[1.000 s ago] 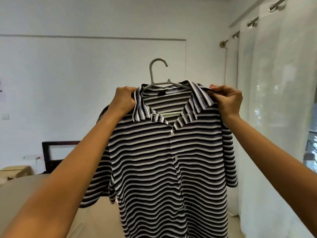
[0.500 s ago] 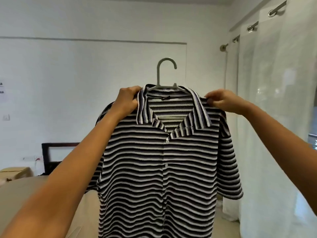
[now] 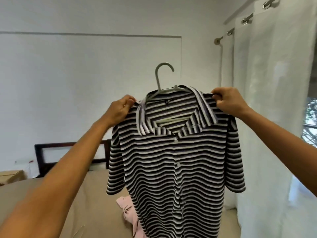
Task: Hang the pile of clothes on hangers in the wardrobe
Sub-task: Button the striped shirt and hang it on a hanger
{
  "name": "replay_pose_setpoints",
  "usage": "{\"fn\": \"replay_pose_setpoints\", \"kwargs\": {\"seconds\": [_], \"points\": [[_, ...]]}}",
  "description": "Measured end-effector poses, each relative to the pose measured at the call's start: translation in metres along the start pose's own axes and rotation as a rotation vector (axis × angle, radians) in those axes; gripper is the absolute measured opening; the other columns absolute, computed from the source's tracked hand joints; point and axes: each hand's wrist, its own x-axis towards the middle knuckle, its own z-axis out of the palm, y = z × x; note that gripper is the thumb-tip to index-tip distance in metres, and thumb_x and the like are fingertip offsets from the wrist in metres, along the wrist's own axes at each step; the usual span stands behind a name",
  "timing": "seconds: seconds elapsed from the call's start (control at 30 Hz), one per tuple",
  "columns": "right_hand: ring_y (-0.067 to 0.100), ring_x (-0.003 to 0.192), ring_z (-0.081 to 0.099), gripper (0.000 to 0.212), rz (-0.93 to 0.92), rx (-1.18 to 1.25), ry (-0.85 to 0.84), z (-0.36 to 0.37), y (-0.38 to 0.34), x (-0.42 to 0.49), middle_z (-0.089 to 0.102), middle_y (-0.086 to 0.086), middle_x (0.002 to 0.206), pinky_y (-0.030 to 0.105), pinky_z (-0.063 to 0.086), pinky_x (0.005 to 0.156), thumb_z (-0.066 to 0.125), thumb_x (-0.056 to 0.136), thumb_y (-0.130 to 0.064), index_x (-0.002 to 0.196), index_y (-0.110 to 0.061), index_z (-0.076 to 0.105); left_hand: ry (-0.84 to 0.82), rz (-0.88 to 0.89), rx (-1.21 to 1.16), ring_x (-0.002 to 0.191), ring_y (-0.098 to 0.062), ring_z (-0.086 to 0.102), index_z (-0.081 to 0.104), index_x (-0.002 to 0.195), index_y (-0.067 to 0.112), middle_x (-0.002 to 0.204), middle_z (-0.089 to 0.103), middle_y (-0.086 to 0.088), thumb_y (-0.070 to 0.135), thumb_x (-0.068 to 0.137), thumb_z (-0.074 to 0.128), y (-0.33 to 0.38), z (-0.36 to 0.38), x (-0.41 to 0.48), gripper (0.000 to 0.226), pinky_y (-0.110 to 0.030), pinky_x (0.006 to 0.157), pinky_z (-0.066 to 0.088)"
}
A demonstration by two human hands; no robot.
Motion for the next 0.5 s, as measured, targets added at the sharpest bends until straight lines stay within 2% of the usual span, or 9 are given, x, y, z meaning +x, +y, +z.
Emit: {"fn": "replay_pose_setpoints", "kwargs": {"seconds": [0.03,0.1,0.17,0.23,0.33,0.4,0.43,0.5], "points": [[0.032,0.092,0.063,0.024,0.015,-0.049,0.044,-0.001,0.000,-0.001,0.069,0.020,0.098,0.030,0.043,0.077,0.053,0.085,0.004,0.104,0.003,0.068,0.081,0.048,0.024,0.097,-0.017,0.051,0.051,0.121,0.009,0.117,0.053,-0.010,0.028,0.098,0.046,0.000,0.007,0.001,0.030,-0.025,0.085,0.037],[0.036,0.090,0.062,0.024,0.081,-0.119,0.118,-0.008,-0.001,-0.005,0.069,0.023,0.096,0.031,0.042,0.074,0.052,0.085,0.002,0.103,0.001,0.068,0.176,0.175,0.074,0.094,-0.019,0.052,0.050,0.118,0.006,0.115,0.050,-0.012,0.021,0.094,0.056,0.000,0.017,0.008,0.029,-0.030,0.085,0.043],[0.037,0.086,0.062,0.022,0.150,-0.170,0.196,-0.022,0.000,-0.015,0.068,0.024,0.092,0.030,0.039,0.070,0.052,0.085,0.001,0.100,0.001,0.067,0.118,0.277,0.097,0.090,-0.023,0.060,0.060,0.105,0.006,0.103,0.060,-0.011,0.007,0.088,0.062,0.003,0.027,0.016,0.018,-0.033,0.084,0.049],[0.037,0.082,0.062,0.021,0.213,-0.218,0.264,-0.045,0.001,-0.032,0.068,0.024,0.088,0.028,0.035,0.066,0.051,0.085,0.003,0.099,0.002,0.067,0.079,0.361,0.124,0.093,-0.030,0.061,0.064,0.102,0.003,0.101,0.064,-0.014,0.001,0.084,0.065,0.012,0.046,0.026,0.019,-0.038,0.088,0.050],[0.038,0.084,0.062,0.023,0.311,-0.301,0.342,-0.091,0.010,-0.071,0.068,0.025,0.091,0.030,0.038,0.065,0.050,0.086,0.004,0.102,0.002,0.066,0.249,0.440,0.151,0.098,-0.035,0.051,0.050,0.110,0.002,0.107,0.054,-0.021,0.014,0.084,0.065,0.044,0.090,0.040,0.032,-0.044,0.091,0.042],[0.039,0.092,0.062,0.025,0.384,-0.374,0.394,-0.130,0.017,-0.103,0.068,0.025,0.099,0.037,0.046,0.076,0.050,0.087,0.004,0.105,0.002,0.066,0.346,0.490,0.025,0.097,-0.035,0.049,0.046,0.112,0.003,0.108,0.053,-0.021,0.018,0.090,0.056,0.086,0.119,0.046,0.029,-0.044,0.088,0.040],[0.039,0.093,0.062,0.025,0.414,-0.418,0.413,-0.151,0.020,-0.120,0.068,0.023,0.100,0.036,0.046,0.078,0.050,0.087,0.004,0.105,0.001,0.067,0.364,0.506,-0.045,0.098,-0.035,0.048,0.046,0.115,0.004,0.110,0.054,-0.021,0.017,0.090,0.054,0.111,0.134,0.049,0.029,-0.046,0.088,0.039],[0.036,0.093,0.062,0.025,0.475,-0.505,0.447,-0.198,0.024,-0.155,0.069,0.021,0.100,0.028,0.041,0.073,0.048,0.087,0.004,0.103,0.000,0.067,0.389,0.548,-0.141,0.103,-0.033,0.045,0.045,0.120,0.008,0.116,0.053,-0.019,0.019,0.090,0.052,0.167,0.162,0.050,0.032,-0.044,0.091,0.034]]}}
